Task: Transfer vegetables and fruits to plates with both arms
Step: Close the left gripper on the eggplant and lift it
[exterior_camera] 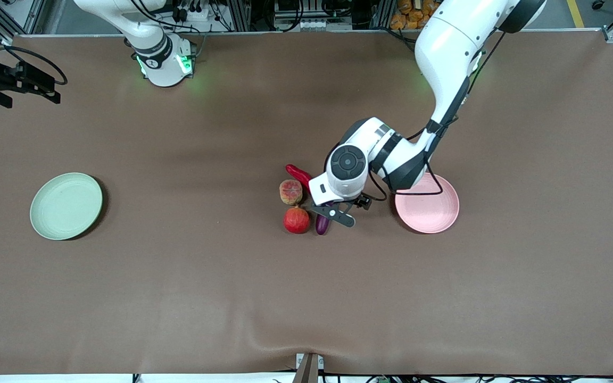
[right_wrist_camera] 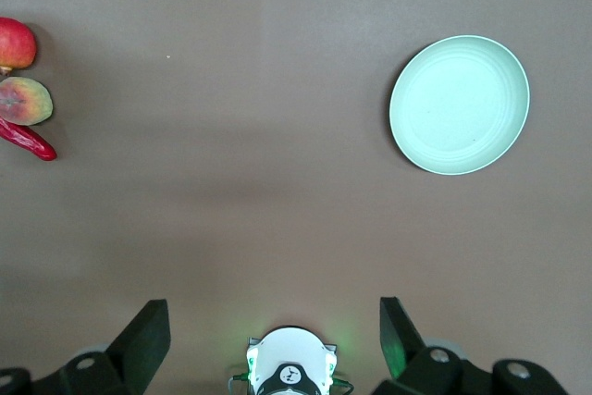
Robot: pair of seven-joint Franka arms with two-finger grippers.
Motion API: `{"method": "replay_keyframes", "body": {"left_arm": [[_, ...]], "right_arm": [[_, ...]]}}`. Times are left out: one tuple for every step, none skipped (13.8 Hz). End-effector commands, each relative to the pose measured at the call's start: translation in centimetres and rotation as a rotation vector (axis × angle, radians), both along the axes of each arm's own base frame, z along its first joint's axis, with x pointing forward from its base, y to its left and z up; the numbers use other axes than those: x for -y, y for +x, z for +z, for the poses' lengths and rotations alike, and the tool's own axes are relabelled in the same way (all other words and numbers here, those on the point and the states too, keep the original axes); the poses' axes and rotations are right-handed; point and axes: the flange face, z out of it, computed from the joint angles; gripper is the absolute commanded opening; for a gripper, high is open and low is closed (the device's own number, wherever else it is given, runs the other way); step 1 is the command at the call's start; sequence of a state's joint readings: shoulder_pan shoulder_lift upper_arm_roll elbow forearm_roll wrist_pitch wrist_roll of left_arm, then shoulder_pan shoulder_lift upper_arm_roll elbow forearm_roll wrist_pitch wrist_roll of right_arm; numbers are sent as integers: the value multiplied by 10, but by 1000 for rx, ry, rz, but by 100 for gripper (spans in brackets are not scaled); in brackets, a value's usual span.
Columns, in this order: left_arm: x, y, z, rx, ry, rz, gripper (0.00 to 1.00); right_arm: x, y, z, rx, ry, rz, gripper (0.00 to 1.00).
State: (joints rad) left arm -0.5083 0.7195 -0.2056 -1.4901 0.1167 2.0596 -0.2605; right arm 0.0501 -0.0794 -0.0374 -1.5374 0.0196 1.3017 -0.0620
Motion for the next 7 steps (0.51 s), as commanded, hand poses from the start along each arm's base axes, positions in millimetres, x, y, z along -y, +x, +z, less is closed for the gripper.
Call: {"method": "replay_keyframes", "body": {"left_arm": [[5, -5, -22, -18, 8, -25, 100], [9, -10, -29, -29, 13, -23, 100], [20, -20, -33, -36, 14, -20, 100], [30, -28, -42, -53, 7, -4, 100], [31, -29, -48, -53, 0, 6, 100], [31, -30, -54, -55, 5, 3, 100], [31, -32, -59, -60, 9, 2, 100]], "right_arm": [[-2, -6, 2, 0, 12, 6, 100], [-2, -6, 2, 0, 12, 6, 100], [-2, -6, 2, 1, 13, 8, 100], [-2, -6, 2, 1, 12, 6, 100], [-3, -6, 2, 1, 14, 7, 100], [-3, -6, 2, 0, 14, 7, 100], [-3, -6, 2, 0, 14, 7, 100]]}}
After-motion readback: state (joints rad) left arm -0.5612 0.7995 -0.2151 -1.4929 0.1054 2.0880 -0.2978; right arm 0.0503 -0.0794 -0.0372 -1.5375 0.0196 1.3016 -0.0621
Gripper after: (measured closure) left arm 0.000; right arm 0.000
